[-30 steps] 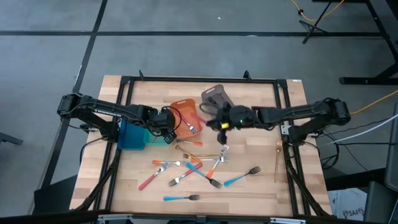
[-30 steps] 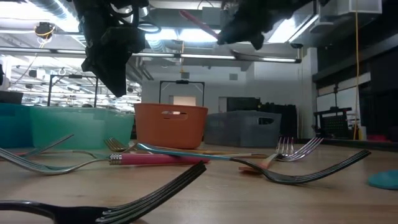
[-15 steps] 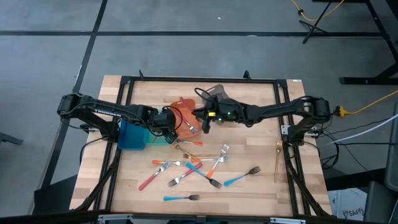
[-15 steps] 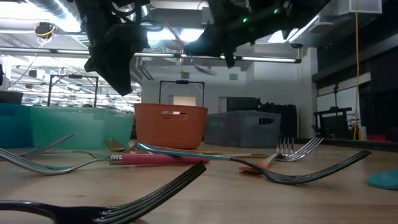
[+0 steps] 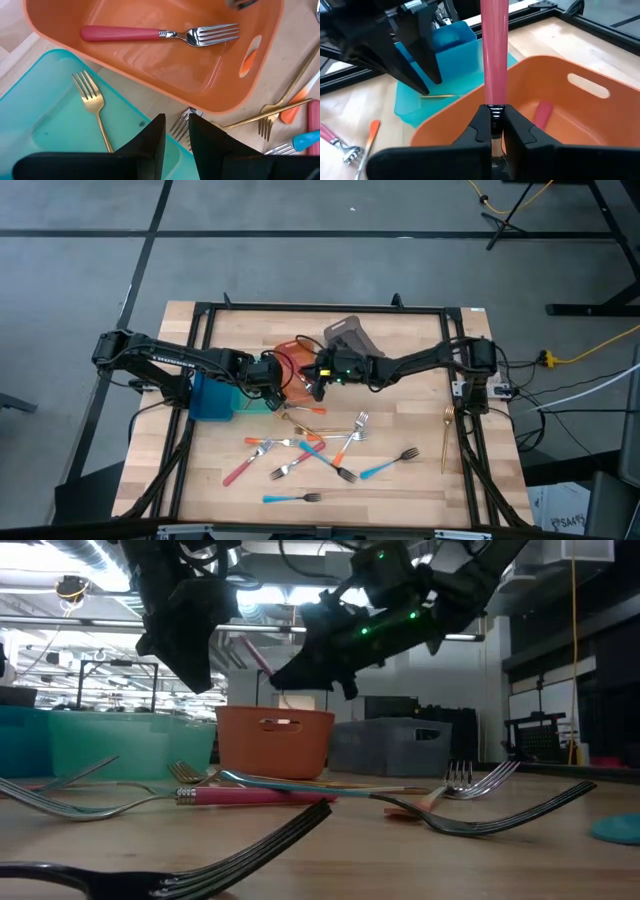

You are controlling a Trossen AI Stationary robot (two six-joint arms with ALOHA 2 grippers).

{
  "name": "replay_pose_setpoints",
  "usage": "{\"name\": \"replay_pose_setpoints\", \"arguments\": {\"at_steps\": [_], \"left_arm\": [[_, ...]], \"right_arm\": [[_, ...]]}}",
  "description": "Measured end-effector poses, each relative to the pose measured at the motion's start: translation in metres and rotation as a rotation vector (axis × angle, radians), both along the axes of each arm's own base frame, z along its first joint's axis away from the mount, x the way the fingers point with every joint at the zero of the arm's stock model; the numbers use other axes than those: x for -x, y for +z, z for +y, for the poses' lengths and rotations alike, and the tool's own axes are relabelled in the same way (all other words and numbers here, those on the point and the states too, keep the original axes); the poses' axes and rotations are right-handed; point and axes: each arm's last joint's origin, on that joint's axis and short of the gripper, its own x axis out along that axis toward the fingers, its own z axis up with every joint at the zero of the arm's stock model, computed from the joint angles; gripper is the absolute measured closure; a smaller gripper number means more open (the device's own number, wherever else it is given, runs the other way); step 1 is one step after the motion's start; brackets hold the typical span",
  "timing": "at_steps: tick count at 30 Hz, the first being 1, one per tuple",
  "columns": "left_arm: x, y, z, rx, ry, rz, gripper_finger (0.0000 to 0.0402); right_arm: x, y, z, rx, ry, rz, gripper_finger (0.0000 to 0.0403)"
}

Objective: Sort silverware by color (type)
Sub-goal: Put the pink fork into the orange bin

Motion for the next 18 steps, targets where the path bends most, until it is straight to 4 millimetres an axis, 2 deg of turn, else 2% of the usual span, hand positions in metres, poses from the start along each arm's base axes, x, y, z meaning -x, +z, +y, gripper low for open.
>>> {"name": "replay_pose_setpoints", "arguments": {"at_steps": [9,13,18], "left_arm": [[0.000,0.000,0.000,0.000,0.000,0.000,0.0322],[0.000,0.000,0.000,0.000,0.000,0.000,0.0322],[0.000,0.000,0.000,0.000,0.000,0.000,0.0322]], "right_arm": [[-0.021,-0.019,-0.001,-0.003,0.002,0.030,0.0395],[-0.023,-0.028,-0.001,-0.002,-0.005,0.060,0.0395],[-0.022,-0.030,-0.002,0.009,-0.037,0.077,0.0395]]}}
